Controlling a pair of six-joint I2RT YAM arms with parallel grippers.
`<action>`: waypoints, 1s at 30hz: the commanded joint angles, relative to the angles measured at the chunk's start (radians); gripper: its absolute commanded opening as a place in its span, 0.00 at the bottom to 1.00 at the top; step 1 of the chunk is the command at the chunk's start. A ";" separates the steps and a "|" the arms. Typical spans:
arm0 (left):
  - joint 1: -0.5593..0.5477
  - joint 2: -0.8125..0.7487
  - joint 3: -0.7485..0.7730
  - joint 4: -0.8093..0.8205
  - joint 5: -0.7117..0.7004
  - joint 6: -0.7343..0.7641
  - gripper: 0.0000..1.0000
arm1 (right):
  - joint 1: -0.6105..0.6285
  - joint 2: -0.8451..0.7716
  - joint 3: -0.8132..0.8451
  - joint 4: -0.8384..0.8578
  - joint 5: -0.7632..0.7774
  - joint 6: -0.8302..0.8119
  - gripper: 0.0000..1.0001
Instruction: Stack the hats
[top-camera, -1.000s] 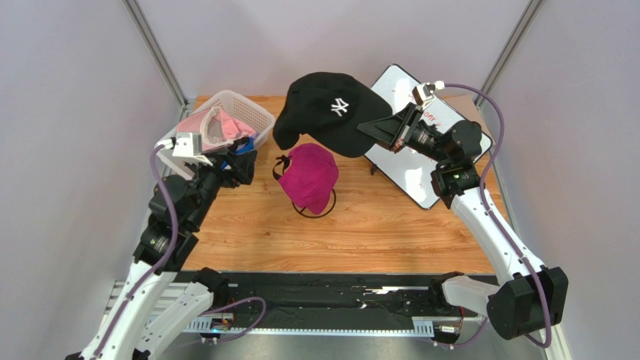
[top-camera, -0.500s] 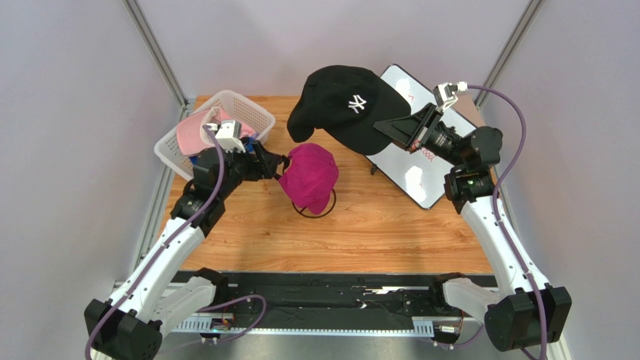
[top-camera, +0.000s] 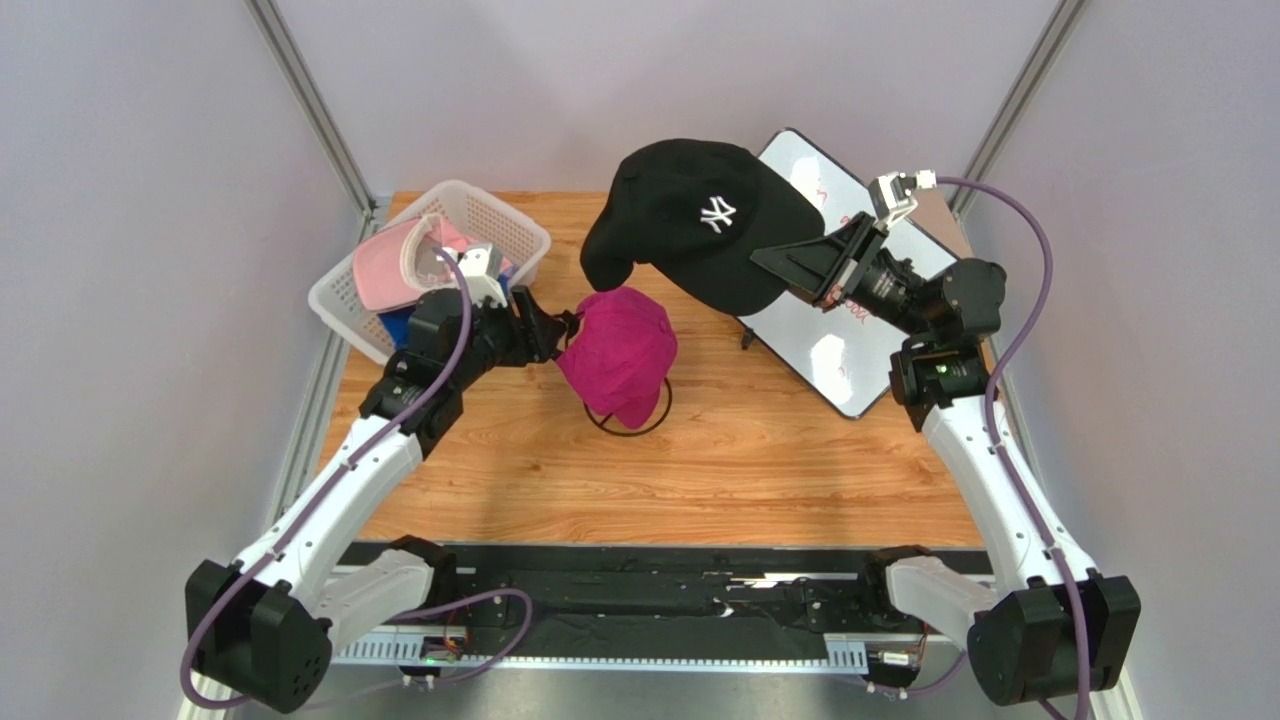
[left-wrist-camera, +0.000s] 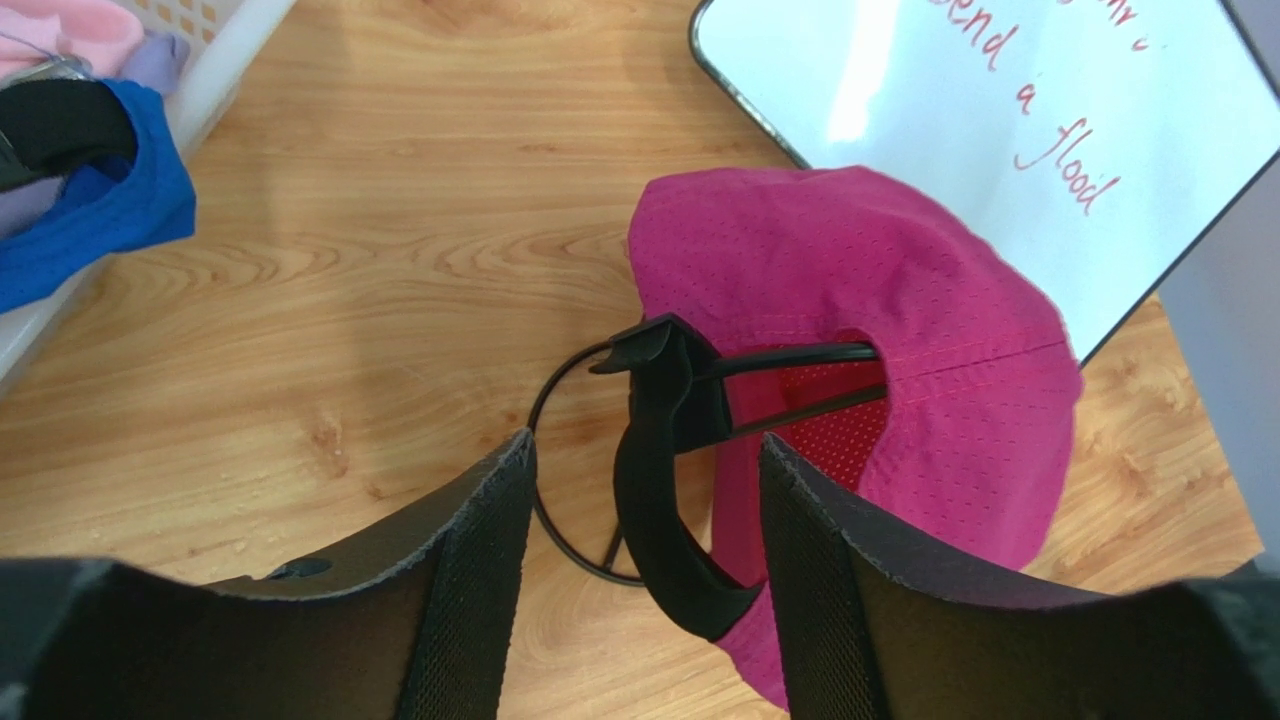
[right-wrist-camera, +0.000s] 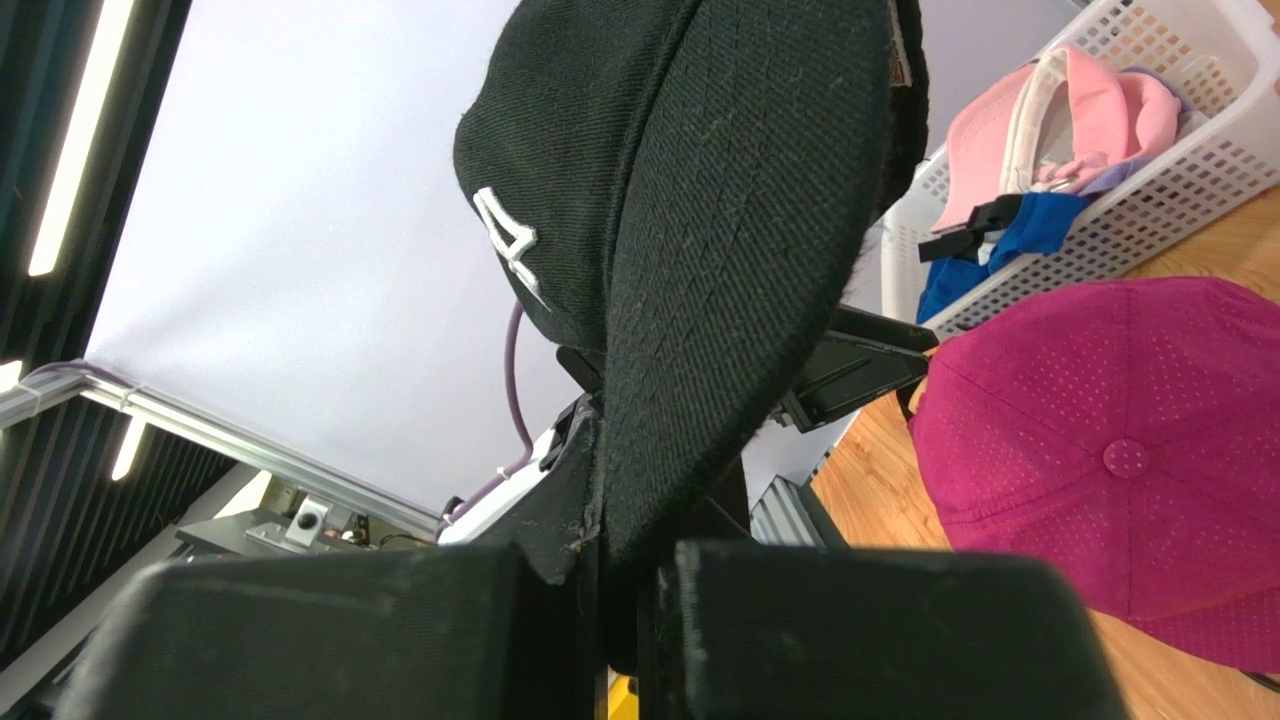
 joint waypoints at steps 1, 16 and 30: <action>0.005 0.022 0.005 -0.007 0.012 0.008 0.60 | -0.007 -0.031 -0.009 0.068 -0.002 0.006 0.00; 0.005 0.058 -0.066 0.024 -0.005 -0.005 0.00 | -0.007 -0.054 -0.023 0.054 -0.028 -0.019 0.00; 0.005 0.211 -0.118 0.122 -0.037 -0.008 0.00 | 0.005 -0.066 -0.017 0.030 -0.071 -0.072 0.00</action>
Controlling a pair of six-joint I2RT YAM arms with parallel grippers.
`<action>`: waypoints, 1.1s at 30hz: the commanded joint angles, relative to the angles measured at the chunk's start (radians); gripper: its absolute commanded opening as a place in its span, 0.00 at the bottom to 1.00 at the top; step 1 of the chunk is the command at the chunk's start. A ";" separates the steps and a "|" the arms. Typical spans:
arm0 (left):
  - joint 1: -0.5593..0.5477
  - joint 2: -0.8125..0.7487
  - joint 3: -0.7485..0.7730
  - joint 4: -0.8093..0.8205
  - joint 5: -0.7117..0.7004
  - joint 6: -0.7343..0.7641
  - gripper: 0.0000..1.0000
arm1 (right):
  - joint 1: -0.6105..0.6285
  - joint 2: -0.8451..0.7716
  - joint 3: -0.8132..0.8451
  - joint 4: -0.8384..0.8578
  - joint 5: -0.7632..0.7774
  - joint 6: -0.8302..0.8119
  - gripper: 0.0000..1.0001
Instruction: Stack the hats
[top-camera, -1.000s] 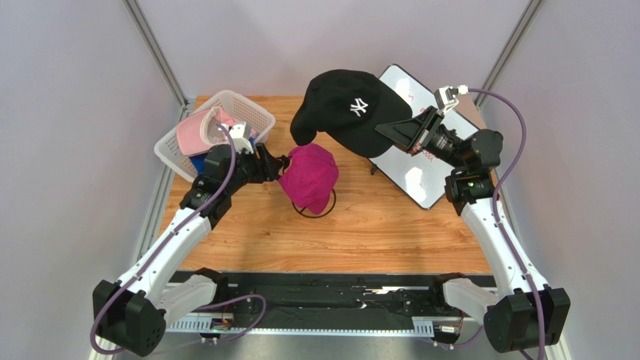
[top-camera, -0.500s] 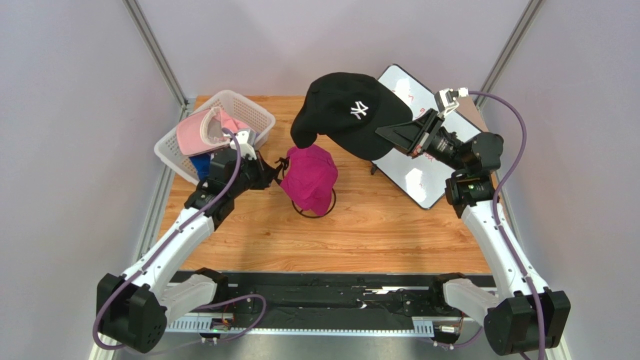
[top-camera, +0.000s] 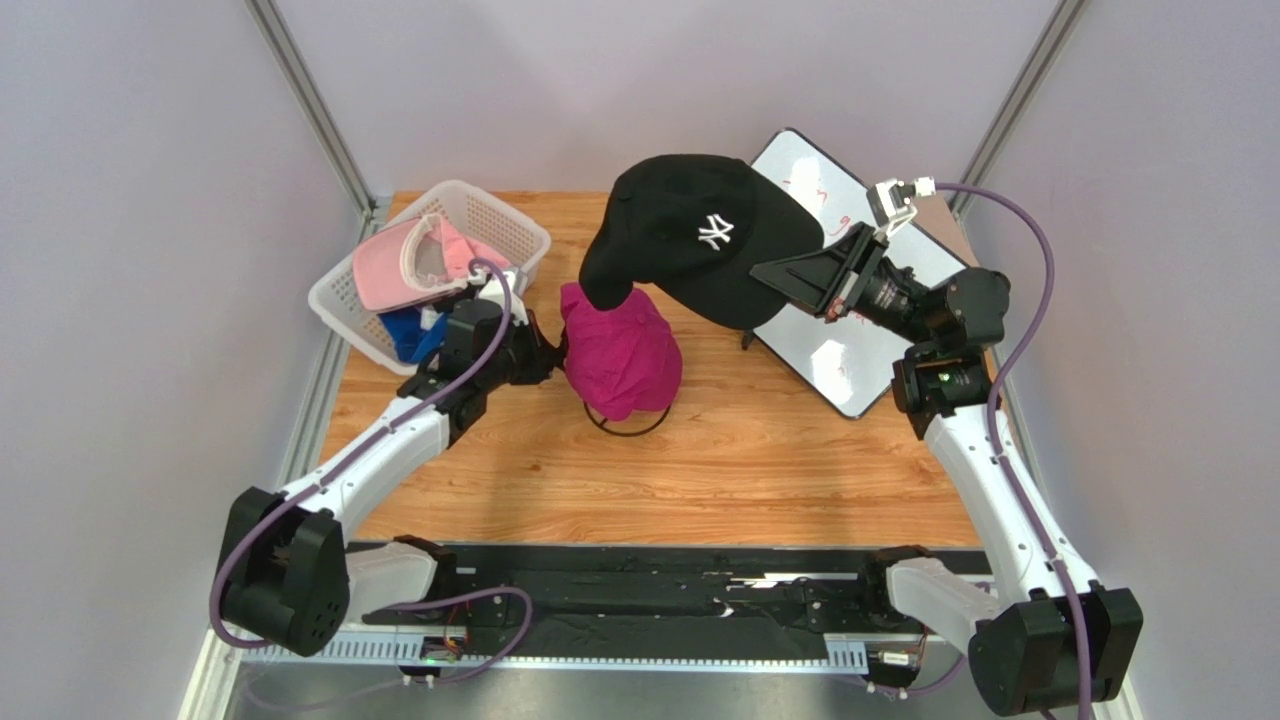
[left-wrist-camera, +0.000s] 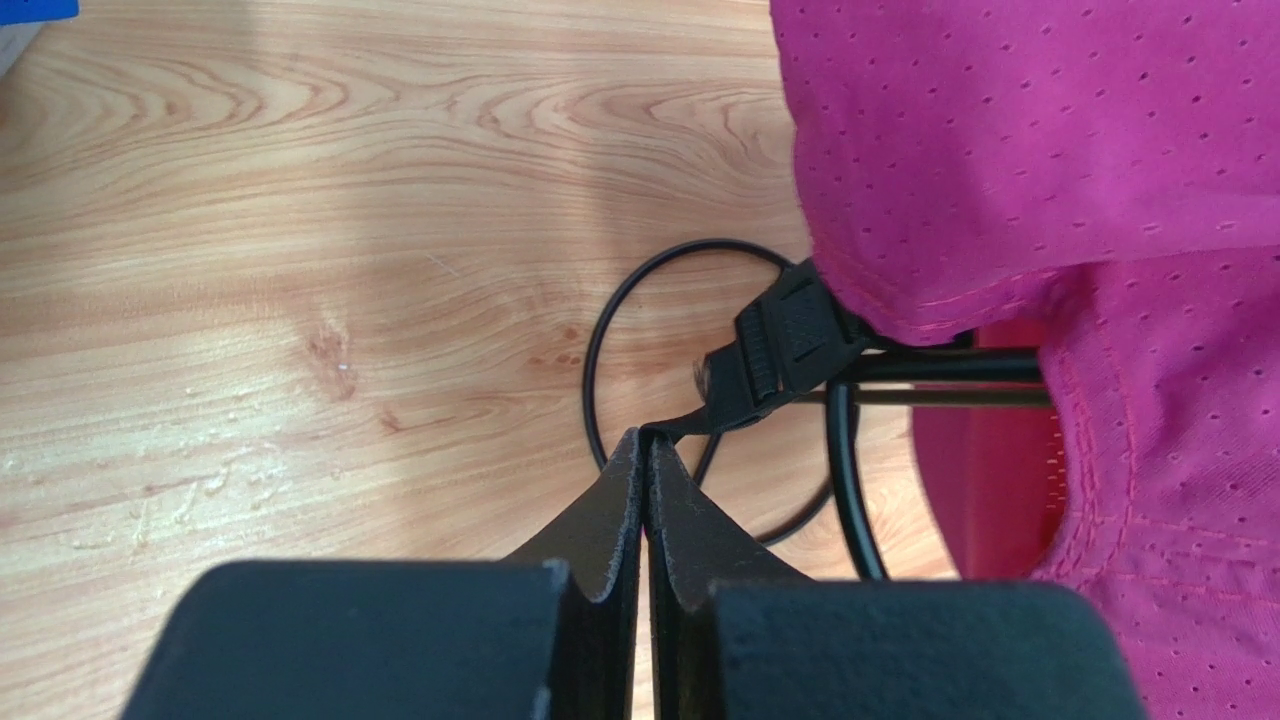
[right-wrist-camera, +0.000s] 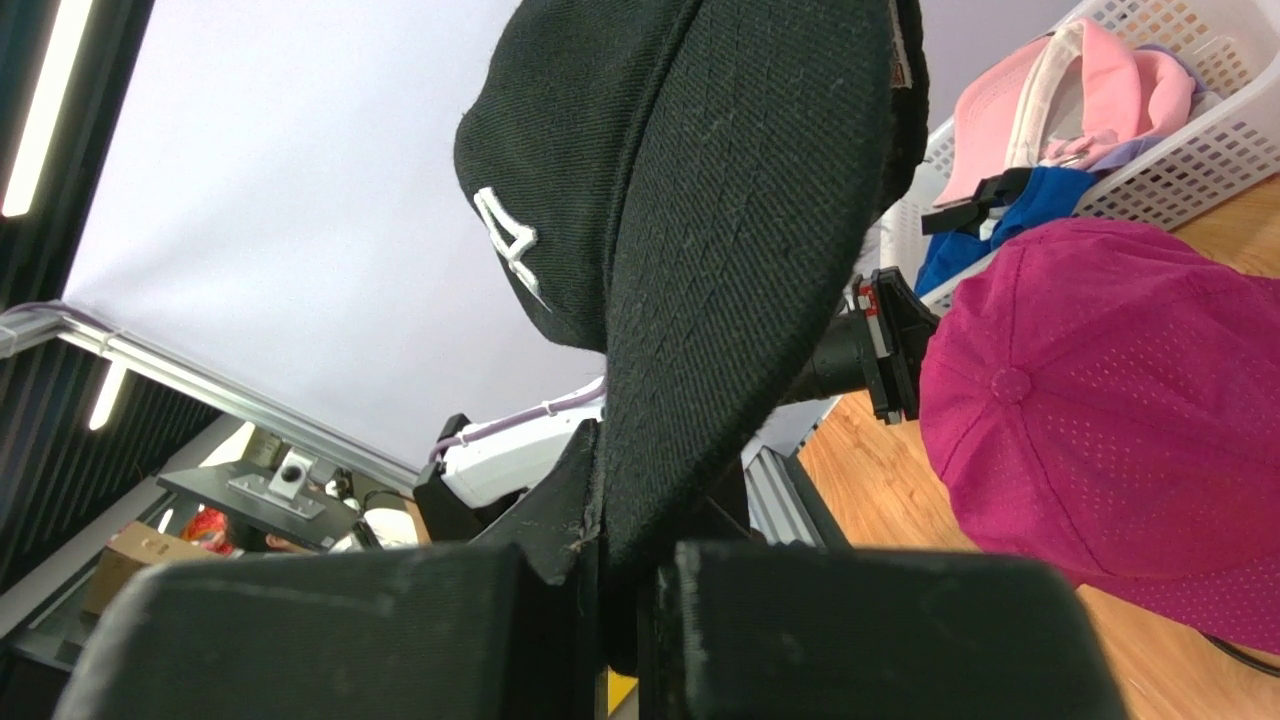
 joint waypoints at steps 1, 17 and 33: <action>0.005 0.027 -0.022 0.039 -0.029 0.000 0.00 | 0.021 -0.036 0.017 0.012 -0.023 -0.054 0.00; 0.011 -0.005 -0.064 0.117 -0.004 -0.035 0.00 | 0.202 0.171 -0.018 0.308 -0.006 -0.020 0.00; 0.027 -0.068 -0.102 0.150 0.017 -0.050 0.00 | 0.205 0.401 -0.150 0.591 -0.038 0.017 0.00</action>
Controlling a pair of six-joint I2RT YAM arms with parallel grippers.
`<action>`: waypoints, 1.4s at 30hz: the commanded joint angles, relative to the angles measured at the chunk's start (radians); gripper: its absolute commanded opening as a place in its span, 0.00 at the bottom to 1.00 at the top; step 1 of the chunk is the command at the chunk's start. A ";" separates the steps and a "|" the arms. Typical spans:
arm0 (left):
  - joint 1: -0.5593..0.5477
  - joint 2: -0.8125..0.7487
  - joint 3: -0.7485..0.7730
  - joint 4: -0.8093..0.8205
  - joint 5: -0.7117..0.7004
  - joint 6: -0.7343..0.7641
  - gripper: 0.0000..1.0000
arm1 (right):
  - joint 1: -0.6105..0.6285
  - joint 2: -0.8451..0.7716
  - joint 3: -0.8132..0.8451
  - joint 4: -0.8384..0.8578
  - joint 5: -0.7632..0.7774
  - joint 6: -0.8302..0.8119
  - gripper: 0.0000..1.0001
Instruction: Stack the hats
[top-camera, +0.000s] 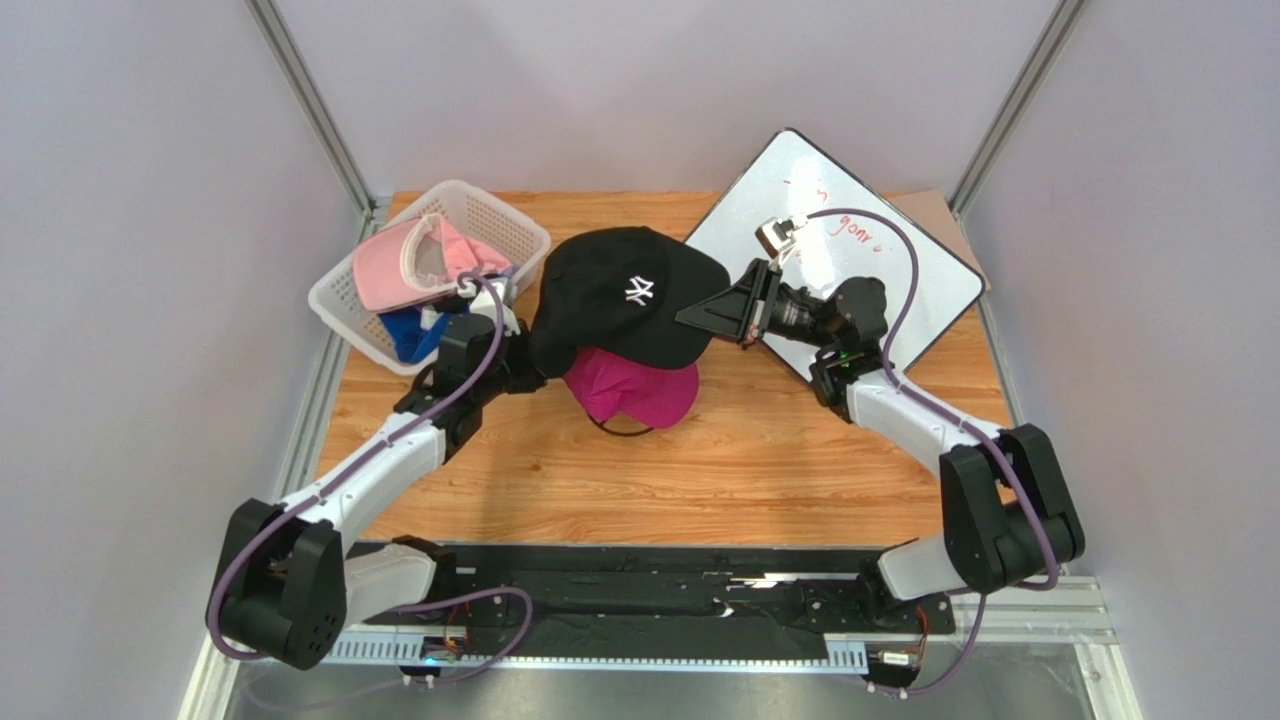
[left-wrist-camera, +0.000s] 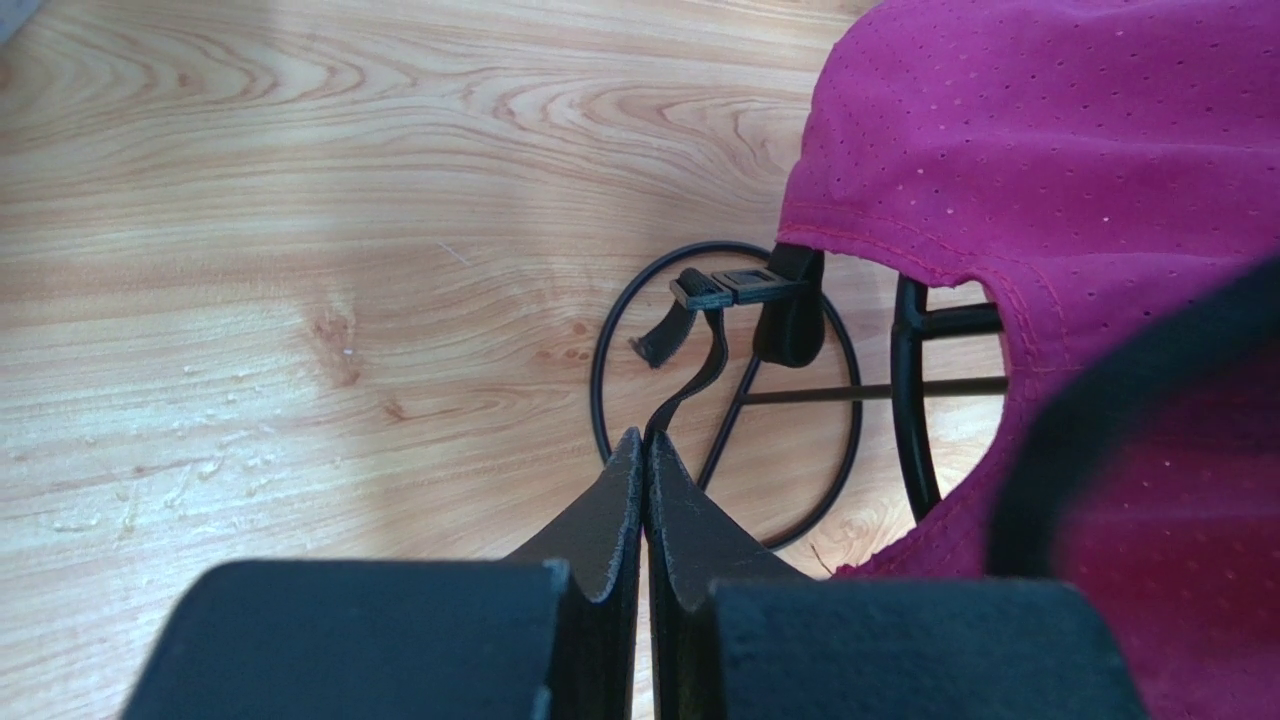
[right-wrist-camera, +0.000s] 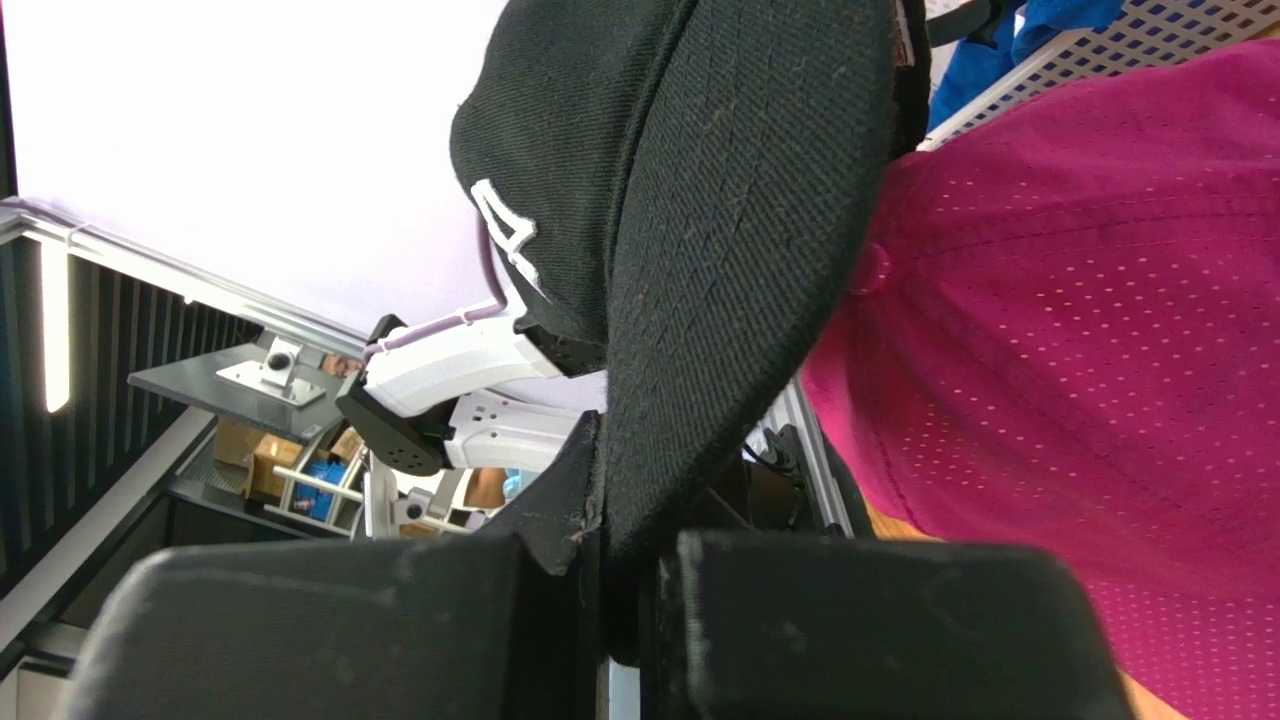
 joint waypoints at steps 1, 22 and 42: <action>0.013 -0.040 -0.011 0.048 0.017 -0.008 0.00 | 0.004 0.047 -0.007 0.156 0.003 -0.003 0.00; 0.065 -0.040 -0.030 0.081 0.074 -0.028 0.00 | -0.037 -0.038 -0.109 -0.244 -0.008 -0.276 0.00; 0.109 -0.016 -0.031 0.098 0.105 -0.022 0.00 | -0.100 -0.023 -0.114 -0.494 0.021 -0.394 0.00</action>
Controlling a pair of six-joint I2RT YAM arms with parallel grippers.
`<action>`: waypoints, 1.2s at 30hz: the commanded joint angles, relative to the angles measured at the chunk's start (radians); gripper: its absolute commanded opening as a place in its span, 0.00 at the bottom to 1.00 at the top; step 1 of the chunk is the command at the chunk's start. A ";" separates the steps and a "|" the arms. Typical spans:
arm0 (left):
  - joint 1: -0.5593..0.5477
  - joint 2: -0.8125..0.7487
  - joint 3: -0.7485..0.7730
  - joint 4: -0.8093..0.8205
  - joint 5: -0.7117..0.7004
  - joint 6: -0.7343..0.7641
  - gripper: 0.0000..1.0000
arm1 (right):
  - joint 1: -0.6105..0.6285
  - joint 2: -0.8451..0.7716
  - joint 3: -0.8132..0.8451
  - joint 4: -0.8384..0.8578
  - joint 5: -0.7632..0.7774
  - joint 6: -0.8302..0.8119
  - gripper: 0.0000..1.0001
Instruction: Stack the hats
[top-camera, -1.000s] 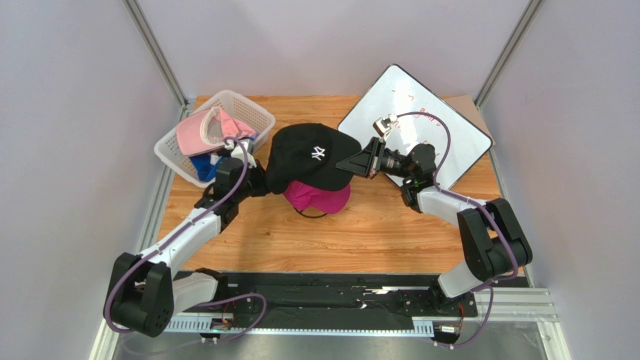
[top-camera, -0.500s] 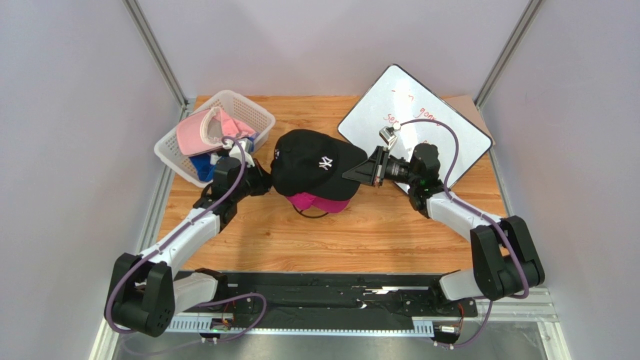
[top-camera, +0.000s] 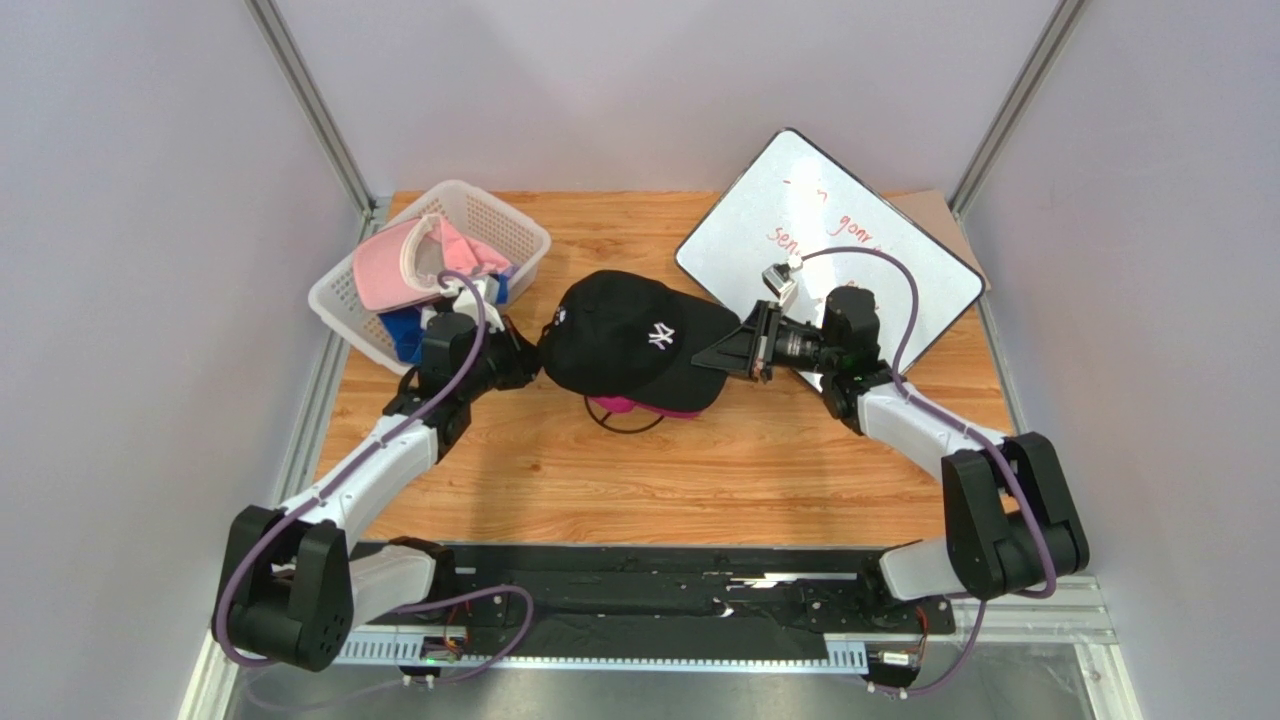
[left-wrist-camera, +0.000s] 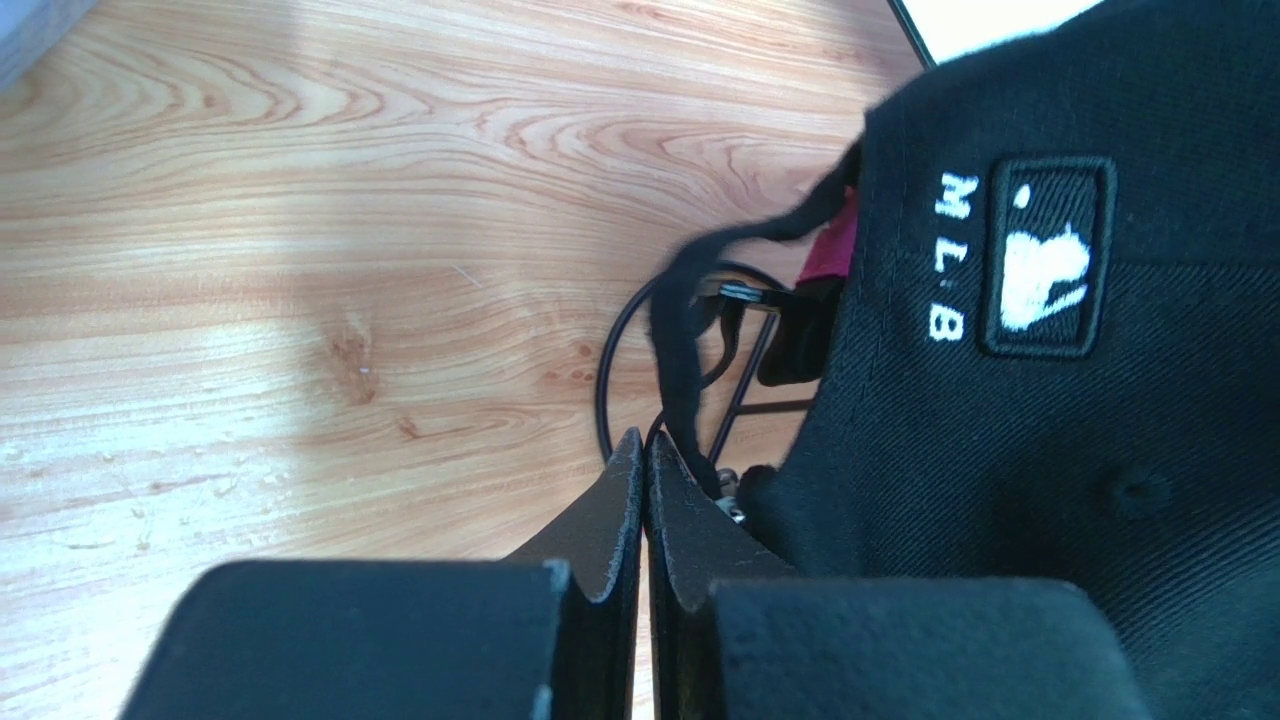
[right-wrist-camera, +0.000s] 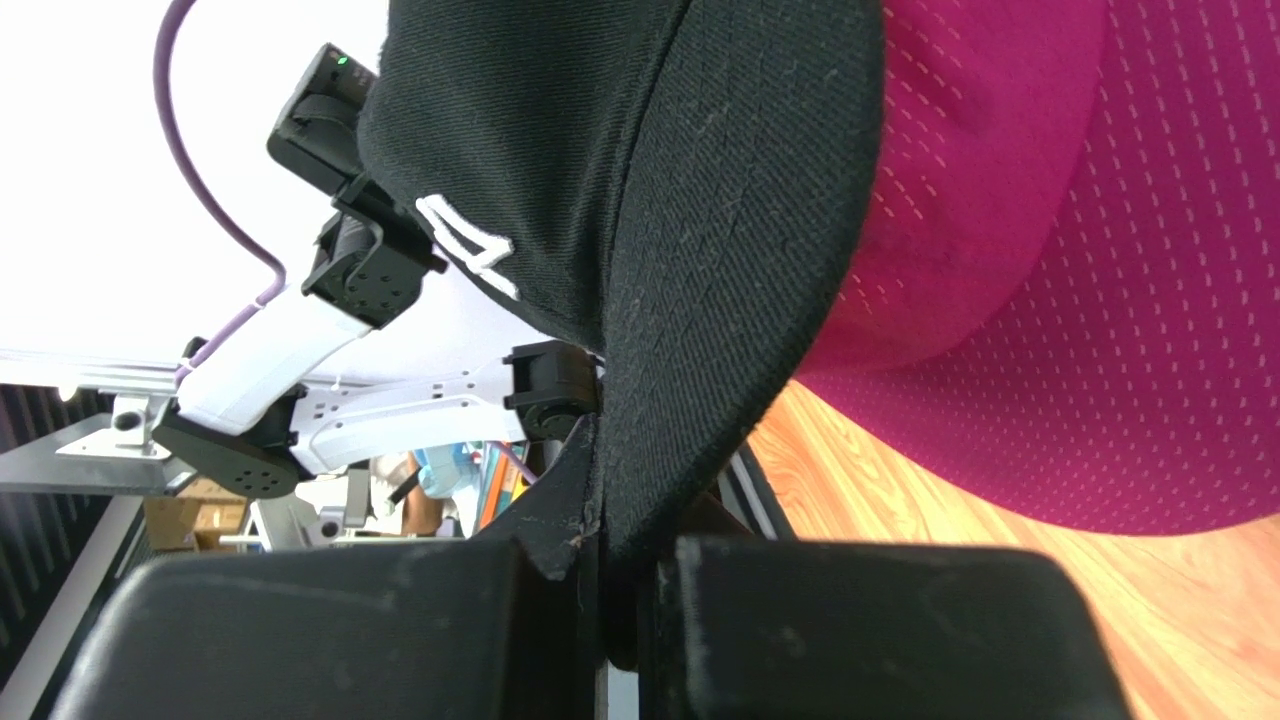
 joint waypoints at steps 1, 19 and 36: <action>0.021 0.002 0.000 0.042 0.013 0.000 0.00 | -0.036 -0.009 -0.015 -0.075 0.052 -0.072 0.00; 0.041 0.091 0.018 0.077 0.033 0.014 0.00 | -0.046 0.069 -0.026 -0.120 0.083 -0.079 0.00; 0.046 0.142 0.012 0.077 0.011 0.020 0.00 | -0.071 0.106 -0.036 -0.207 0.118 -0.144 0.00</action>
